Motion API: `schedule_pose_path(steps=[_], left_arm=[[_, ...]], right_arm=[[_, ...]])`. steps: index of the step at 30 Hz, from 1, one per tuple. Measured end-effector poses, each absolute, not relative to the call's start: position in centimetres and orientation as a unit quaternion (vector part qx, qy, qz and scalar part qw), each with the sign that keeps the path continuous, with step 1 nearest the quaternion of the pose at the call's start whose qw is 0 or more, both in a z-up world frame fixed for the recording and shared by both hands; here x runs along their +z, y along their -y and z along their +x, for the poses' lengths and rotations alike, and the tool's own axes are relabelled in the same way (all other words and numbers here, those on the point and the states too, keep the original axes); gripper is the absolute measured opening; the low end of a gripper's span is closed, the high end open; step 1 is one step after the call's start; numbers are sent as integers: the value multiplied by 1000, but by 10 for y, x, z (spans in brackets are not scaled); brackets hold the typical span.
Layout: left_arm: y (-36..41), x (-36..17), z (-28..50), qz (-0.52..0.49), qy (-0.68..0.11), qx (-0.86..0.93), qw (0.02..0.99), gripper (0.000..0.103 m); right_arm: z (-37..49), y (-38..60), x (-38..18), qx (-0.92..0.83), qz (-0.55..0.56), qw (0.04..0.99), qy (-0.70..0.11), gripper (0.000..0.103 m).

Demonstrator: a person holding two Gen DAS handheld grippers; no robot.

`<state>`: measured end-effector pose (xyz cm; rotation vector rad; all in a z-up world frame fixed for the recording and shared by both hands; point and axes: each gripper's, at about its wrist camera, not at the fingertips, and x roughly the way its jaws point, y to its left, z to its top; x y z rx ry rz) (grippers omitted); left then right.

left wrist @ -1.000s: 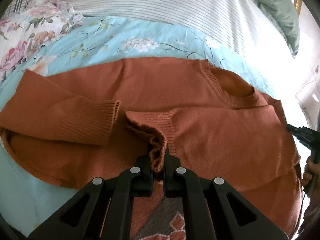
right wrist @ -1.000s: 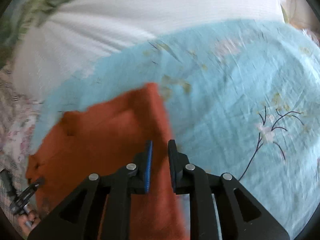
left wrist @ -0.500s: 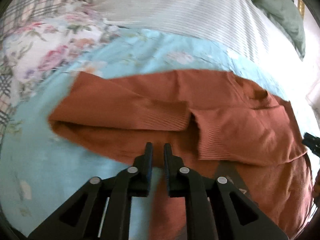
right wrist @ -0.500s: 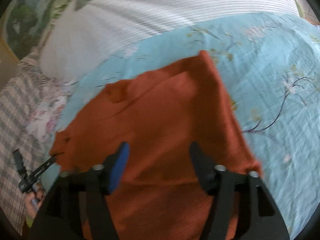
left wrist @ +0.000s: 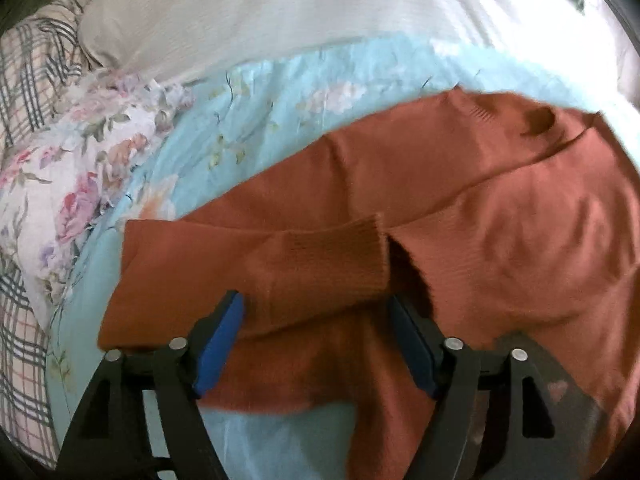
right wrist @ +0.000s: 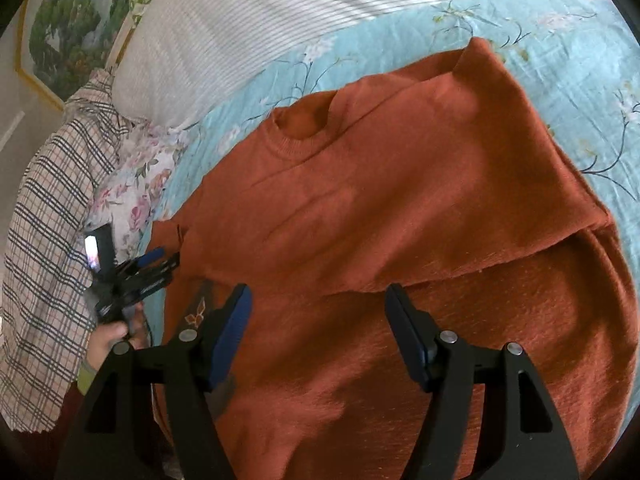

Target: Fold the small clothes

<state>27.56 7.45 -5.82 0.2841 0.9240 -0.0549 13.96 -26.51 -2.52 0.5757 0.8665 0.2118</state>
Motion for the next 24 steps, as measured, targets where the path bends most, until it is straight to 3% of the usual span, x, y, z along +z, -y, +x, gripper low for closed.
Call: schedule_pose_path(steps=[1, 2, 3, 13, 19, 24], left_arm=[[-78, -61, 281, 129, -453, -26, 882, 60], [-83, -62, 285, 113, -458, -30, 881, 42], [-88, -59, 288, 96, -457, -31, 884, 18], [-92, 20, 252, -16, -384, -102, 918, 14], [-26, 56, 235, -49, -372, -216, 901, 14], [60, 52, 240, -46, -380, -292, 876, 14]], right_arm=[[139, 265, -25, 101, 274, 863, -414, 69], [139, 264, -25, 101, 273, 863, -413, 69], [139, 264, -26, 101, 273, 863, -414, 69], [117, 276, -10, 105, 281, 871, -390, 69], [95, 302, -1, 82, 294, 877, -371, 69], [77, 327, 1, 56, 304, 880, -361, 69]])
